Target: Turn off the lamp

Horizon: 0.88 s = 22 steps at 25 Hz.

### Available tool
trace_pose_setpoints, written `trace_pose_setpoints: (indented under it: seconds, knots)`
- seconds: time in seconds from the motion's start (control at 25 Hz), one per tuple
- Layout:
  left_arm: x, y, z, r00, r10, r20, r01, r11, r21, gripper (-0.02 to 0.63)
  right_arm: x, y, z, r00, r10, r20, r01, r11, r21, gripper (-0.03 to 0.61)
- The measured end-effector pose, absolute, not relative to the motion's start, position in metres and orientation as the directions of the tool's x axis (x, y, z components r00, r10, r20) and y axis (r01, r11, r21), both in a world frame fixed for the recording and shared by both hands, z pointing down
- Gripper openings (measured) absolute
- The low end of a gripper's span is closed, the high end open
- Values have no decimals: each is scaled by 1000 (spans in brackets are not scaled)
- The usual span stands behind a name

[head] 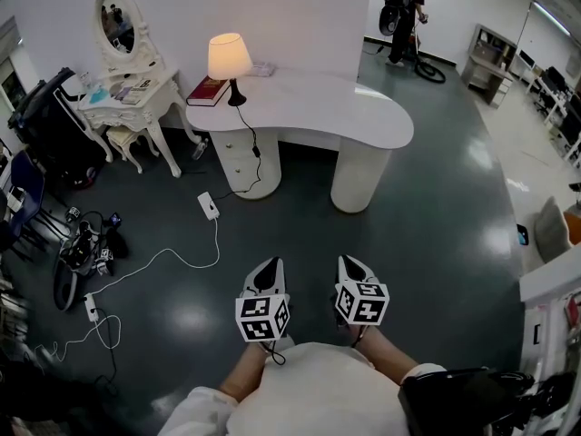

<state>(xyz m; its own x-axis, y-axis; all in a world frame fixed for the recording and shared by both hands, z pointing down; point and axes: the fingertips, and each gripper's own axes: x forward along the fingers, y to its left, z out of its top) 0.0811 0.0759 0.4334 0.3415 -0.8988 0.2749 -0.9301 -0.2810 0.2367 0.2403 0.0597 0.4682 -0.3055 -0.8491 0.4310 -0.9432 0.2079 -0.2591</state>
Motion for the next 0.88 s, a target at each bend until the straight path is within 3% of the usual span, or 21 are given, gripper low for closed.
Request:
trace_pose_setpoints:
  seconds: [0.88]
  knots:
    - [45, -44, 436, 320, -905, 280, -936, -256, 243, 8, 215, -54, 482, -301, -833, 464, -946, 201, -252, -2]
